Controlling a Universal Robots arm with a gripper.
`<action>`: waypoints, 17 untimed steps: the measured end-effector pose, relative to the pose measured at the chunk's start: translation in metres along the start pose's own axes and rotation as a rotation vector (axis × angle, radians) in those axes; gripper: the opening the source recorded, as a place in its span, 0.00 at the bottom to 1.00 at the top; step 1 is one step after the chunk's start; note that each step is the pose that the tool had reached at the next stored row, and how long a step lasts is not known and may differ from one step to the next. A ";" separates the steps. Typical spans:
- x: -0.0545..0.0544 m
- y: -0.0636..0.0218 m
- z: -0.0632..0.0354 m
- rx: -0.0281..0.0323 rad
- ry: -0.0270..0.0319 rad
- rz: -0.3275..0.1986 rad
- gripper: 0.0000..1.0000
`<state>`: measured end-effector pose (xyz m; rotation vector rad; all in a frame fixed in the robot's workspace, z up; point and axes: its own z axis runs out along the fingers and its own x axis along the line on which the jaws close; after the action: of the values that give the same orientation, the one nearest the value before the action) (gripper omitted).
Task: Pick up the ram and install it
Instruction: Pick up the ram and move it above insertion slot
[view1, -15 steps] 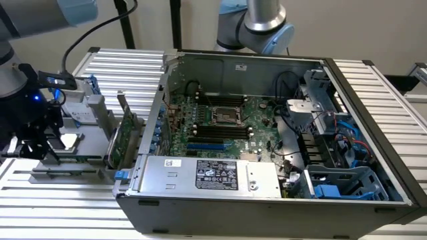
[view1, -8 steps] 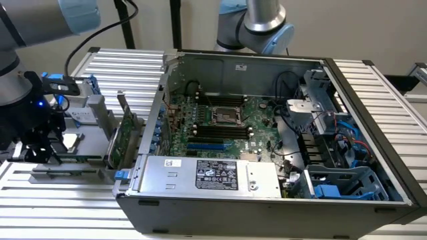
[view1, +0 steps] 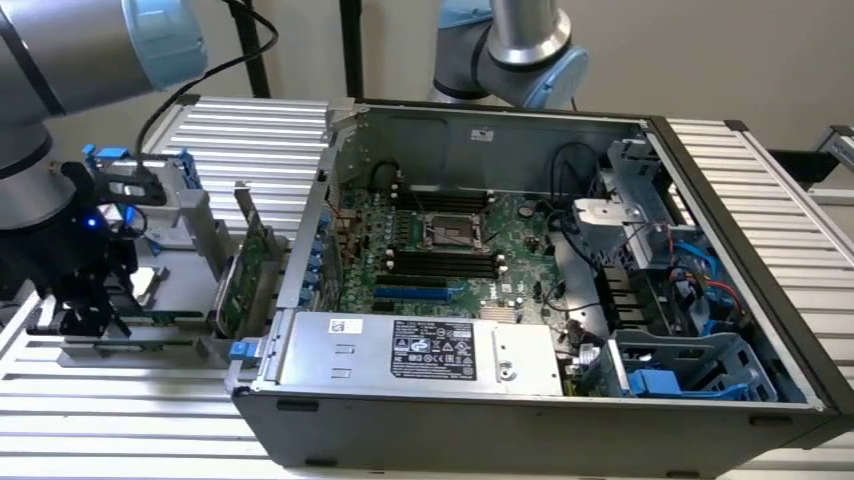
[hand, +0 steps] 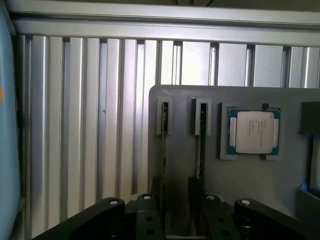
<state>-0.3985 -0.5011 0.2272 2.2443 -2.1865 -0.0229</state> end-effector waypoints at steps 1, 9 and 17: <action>0.000 -0.0001 0.0019 0.0001 -0.0002 0.000 1.00; 0.007 -0.0023 0.0126 0.0005 -0.0133 0.000 1.00; 0.012 -0.0040 0.0253 0.0005 -0.0243 0.000 1.00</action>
<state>-0.3946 -0.5126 0.2017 2.2565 -2.1984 -0.0499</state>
